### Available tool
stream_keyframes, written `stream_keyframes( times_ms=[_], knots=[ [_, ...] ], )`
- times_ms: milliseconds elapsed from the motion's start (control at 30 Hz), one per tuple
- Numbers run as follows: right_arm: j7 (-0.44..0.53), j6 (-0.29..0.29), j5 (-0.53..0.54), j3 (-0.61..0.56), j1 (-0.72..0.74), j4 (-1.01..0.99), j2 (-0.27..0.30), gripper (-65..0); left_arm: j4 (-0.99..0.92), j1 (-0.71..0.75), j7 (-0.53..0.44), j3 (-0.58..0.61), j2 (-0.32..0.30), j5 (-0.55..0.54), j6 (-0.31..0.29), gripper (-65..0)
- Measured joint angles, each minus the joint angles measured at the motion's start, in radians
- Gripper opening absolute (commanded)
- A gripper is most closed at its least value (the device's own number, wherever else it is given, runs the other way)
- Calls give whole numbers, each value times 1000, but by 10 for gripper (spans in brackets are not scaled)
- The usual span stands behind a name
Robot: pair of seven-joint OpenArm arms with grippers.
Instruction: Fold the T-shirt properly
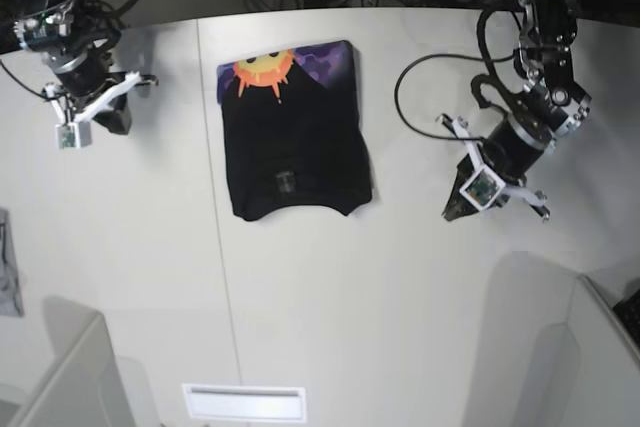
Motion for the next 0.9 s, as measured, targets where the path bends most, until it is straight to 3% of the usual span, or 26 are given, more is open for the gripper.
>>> stream_keyframes(
  times_ms=[100,233,433,567,900],
  knots=[
    [59,17,-124,-2,-3,0,-3,-650,-1,110,-120,-47,-12,12,-3,-650],
    [207,19,-306,3,-48,-1,-3,-650,0,210,-232,-116,-9,1,-5,-650],
    [475,27,-373,6,-154,-2,-17,-650,-1,367,-390,-147,-10,6,4,-650],
    [538,24,-371,7,-231,-2,-17,-650,-1,461,-468,-142,-8,11,-2,-650],
    [536,20,-370,7,-431,-2,-20,-650,-7,694,-552,-142,-11,14,-2,-650]
  ],
)
